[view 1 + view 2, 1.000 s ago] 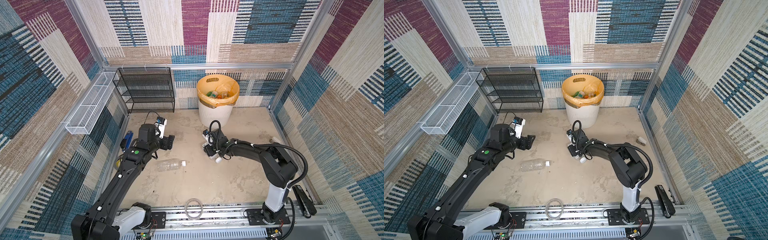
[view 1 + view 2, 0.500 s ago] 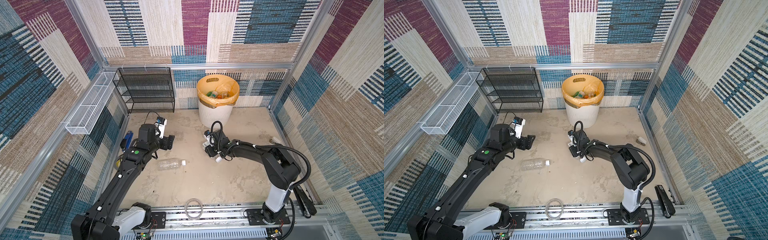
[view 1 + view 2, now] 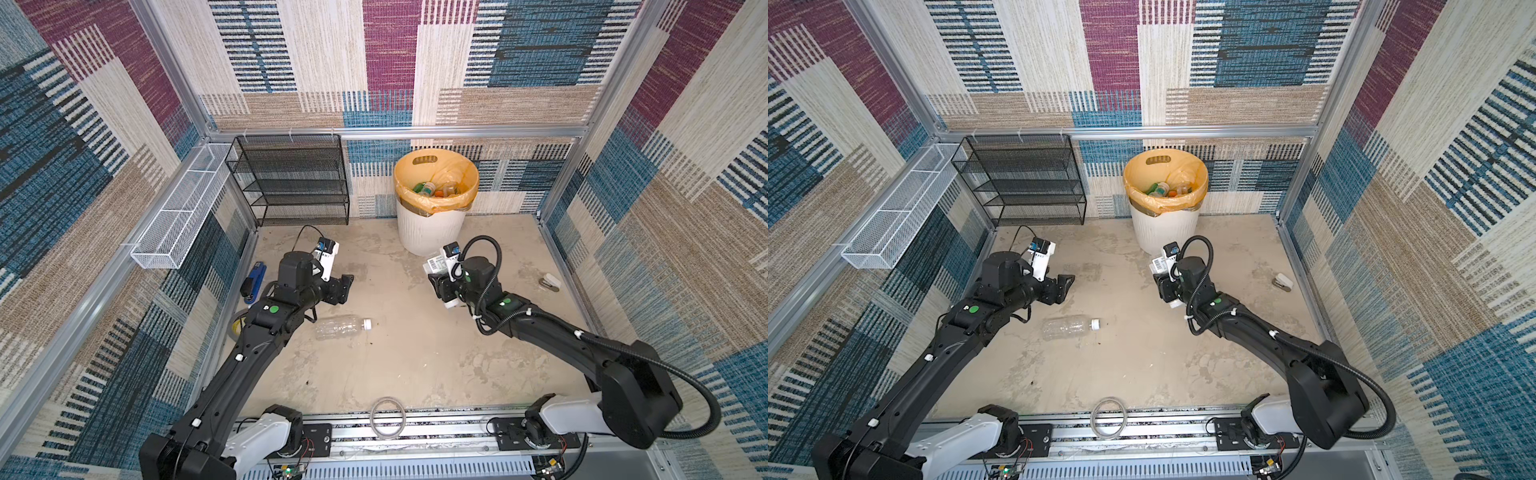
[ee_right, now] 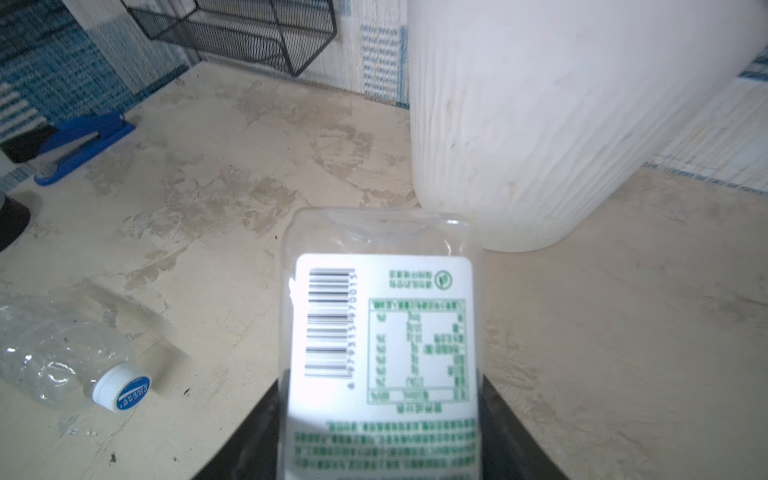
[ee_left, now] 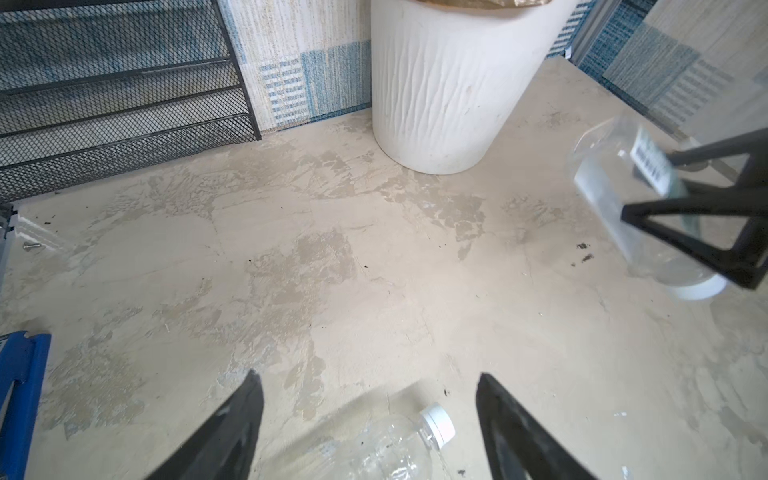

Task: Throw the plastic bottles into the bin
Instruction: 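Carry the white-label bottle with right gripper over the bin and open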

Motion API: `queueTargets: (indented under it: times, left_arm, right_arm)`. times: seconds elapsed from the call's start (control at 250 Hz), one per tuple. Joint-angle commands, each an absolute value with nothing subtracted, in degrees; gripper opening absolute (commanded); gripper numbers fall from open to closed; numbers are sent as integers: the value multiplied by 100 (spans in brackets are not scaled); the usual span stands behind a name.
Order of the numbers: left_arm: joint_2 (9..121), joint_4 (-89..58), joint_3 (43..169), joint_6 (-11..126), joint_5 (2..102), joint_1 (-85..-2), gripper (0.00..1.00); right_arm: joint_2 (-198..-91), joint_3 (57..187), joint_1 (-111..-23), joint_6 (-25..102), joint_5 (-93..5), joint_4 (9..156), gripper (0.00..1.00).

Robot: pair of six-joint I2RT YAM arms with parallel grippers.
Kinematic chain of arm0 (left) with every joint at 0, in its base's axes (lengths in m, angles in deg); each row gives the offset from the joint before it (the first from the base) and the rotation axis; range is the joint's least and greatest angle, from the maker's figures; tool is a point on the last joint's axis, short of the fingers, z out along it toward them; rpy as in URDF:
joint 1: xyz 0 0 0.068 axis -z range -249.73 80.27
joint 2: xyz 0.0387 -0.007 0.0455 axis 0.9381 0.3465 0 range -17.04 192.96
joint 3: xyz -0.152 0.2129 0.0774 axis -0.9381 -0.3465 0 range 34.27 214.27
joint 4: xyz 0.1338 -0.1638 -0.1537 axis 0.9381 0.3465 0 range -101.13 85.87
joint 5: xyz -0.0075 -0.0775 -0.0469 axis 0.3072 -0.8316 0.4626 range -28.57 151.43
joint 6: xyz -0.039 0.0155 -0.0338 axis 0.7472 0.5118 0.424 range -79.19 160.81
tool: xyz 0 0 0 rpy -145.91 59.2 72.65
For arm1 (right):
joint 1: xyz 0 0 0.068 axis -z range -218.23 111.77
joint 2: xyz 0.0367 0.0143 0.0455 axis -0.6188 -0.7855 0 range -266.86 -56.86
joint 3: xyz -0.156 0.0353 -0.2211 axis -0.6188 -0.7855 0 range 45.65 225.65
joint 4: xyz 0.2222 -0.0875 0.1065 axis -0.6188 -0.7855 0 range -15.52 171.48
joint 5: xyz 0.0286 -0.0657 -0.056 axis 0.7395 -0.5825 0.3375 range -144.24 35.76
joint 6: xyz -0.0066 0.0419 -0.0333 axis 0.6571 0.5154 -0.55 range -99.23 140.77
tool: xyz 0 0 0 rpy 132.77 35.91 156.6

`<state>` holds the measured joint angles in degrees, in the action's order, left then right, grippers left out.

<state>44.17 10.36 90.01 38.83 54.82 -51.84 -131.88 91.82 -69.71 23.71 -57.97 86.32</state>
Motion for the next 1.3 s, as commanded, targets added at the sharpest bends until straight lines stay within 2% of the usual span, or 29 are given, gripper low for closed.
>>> queueTargets:
  times: [0.0,0.204,0.464,0.628,0.796,0.944,1.02,1.096,1.184,1.296]
  left_arm:
    - [4326,690,8875,3618,5217,-5086,81]
    - [4275,473,8623,3424,5229,-4832,81]
    - [4238,308,8437,3265,5486,-4492,81]
    - [4242,283,8378,3162,5681,-4312,82]
    - [4250,270,8367,3105,5751,-4231,82]
    - [4204,269,8366,3078,5797,-4188,82]
    - [4186,265,8383,3078,5816,-4178,82]
    - [4163,327,8427,3096,5862,-4160,83]
    - [4038,449,8493,3139,5901,-4117,86]
    - [3818,628,8564,3262,5873,-4029,89]
  right_arm:
    - [-12552,8732,-6950,2394,-6315,10258,55]
    - [-11484,7667,-6934,1544,-6576,12982,55]
    - [-11190,7264,-6934,550,-6471,15575,56]
    - [-11100,7275,-6938,144,-6343,16577,58]
    - [-11273,7701,-6934,-126,-6171,16829,59]
    - [-12172,9385,-6904,135,-6412,15127,61]
    - [-13199,10986,-6649,806,-6353,13238,63]
    - [-14518,13069,-6229,1629,-5766,10816,77]
    - [-15345,14340,-5969,1853,-5165,9488,89]
    - [-15990,15638,-5767,1892,-4613,8136,94]
